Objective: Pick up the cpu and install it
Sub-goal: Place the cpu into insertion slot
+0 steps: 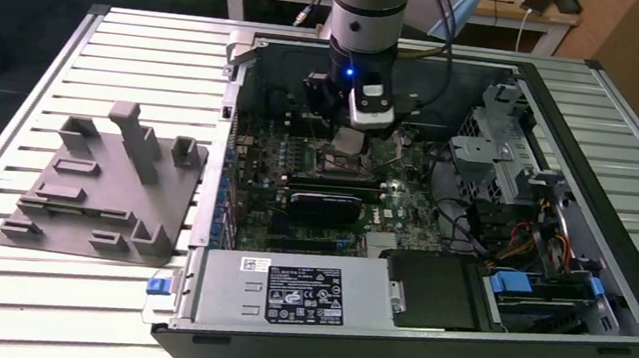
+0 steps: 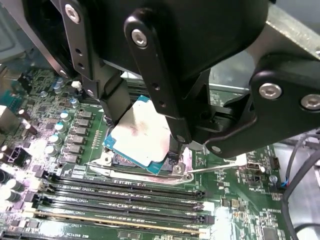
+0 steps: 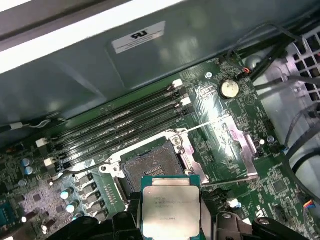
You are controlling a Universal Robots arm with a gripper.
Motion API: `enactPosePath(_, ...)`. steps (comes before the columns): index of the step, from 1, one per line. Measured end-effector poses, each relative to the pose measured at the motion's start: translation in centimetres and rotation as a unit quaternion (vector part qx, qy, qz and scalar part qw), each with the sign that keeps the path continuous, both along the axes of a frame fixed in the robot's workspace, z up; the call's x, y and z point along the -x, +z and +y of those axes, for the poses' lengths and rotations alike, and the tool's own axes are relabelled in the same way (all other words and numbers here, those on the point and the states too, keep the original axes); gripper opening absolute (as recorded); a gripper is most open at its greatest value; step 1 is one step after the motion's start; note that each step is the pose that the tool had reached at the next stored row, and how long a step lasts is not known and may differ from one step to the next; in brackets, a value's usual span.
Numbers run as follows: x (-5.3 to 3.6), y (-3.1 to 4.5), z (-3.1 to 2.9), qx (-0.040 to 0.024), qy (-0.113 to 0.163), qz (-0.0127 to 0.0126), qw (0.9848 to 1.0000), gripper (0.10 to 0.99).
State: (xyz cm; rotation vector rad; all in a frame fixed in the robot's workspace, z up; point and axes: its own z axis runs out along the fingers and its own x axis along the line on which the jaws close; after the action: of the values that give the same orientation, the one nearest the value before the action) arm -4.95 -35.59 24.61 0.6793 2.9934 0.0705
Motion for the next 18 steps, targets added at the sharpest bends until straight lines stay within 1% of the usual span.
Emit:
enactPosePath(4,0.00,-0.01,0.00,0.0000,-0.026,0.0000,0.9997,0.545)
enactPosePath(8,0.00,-0.04,0.00,0.0000,-0.055,0.0000,0.9985,0.545)
enactPosePath(14,0.00,-0.06,0.00,0.0000,-0.090,0.0000,0.9959,0.545)
enactPosePath(18,0.00,-0.08,0.00,0.0000,-0.114,0.0000,0.9935,0.545)
